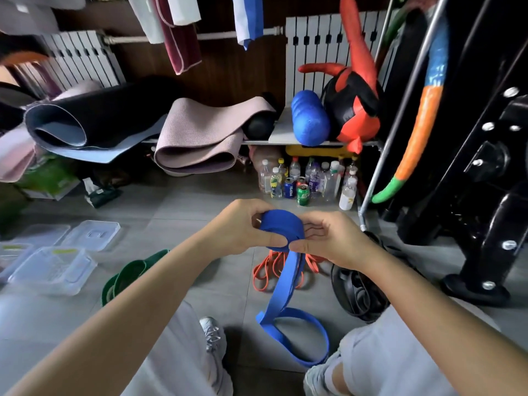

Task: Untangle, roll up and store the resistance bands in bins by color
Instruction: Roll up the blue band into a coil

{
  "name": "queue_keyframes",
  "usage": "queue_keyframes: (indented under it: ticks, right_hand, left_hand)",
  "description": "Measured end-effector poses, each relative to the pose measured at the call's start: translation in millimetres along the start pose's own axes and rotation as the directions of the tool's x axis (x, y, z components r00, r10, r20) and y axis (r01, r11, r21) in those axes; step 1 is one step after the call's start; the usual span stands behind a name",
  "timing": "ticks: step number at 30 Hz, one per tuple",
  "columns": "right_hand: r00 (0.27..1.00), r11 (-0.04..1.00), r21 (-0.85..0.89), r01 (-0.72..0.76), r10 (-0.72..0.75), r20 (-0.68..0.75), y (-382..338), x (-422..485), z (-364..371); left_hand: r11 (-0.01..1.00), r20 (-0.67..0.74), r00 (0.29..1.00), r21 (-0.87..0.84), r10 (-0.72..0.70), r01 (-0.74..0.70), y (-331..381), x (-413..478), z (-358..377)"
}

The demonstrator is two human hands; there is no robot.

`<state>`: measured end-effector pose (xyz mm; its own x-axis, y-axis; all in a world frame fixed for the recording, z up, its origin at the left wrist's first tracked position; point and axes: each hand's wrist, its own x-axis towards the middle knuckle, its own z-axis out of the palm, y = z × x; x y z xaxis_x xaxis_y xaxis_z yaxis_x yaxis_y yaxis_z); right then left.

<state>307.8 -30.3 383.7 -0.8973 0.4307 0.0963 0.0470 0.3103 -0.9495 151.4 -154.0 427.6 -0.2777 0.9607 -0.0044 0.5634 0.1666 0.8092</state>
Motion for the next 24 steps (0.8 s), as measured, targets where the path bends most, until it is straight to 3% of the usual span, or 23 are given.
queue_keyframes:
  ticks: [3, 11, 14, 16, 18, 20, 22, 24]
  right_hand:
    - [1.000, 1.000, 0.009, -0.029, 0.029, 0.003, 8.4, 1.5, -8.0]
    - [0.997, 0.997, 0.026, -0.069, 0.068, 0.026, 29.6, 31.8, -20.8]
    - [0.993, 0.991, -0.084, -0.102, 0.106, 0.051, 39.4, 38.3, -16.5]
    - [0.991, 0.954, -0.287, -0.087, 0.112, 0.071, 44.5, 42.5, -13.3]
    - [0.991, 0.906, -0.414, -0.090, 0.124, 0.055, 45.3, 47.8, -13.4]
    - [0.994, 0.941, -0.328, -0.086, 0.103, 0.037, 46.2, 51.1, -14.8]
    - [0.994, 0.979, -0.174, -0.106, 0.107, -0.005, 43.7, 52.5, -18.1]
    - [0.993, 0.983, -0.136, -0.119, 0.117, -0.025, 43.9, 54.4, -23.8]
  left_hand:
    - [0.982, 0.040, 0.998, -0.178, -0.057, 0.063, -9.9, 6.1, -1.1]
    - [0.961, -0.026, 0.998, -0.270, -0.062, 0.053, -37.8, 27.5, 8.7]
    - [0.997, 0.041, 0.997, 0.005, -0.072, 0.072, -47.8, 35.7, 13.4]
    - [0.968, 0.068, 0.997, 0.249, -0.038, 0.021, -52.9, 38.2, 20.6]
    - [0.933, 0.047, 0.999, 0.358, 0.011, -0.027, -55.6, 41.0, 27.1]
    - [0.948, -0.020, 1.000, 0.319, 0.016, -0.009, -56.8, 45.5, 28.8]
    - [0.986, -0.088, 0.996, 0.164, -0.028, 0.042, -57.6, 51.3, 27.2]
    - [0.998, -0.161, 0.985, -0.009, -0.064, 0.063, -57.6, 54.5, 25.4]
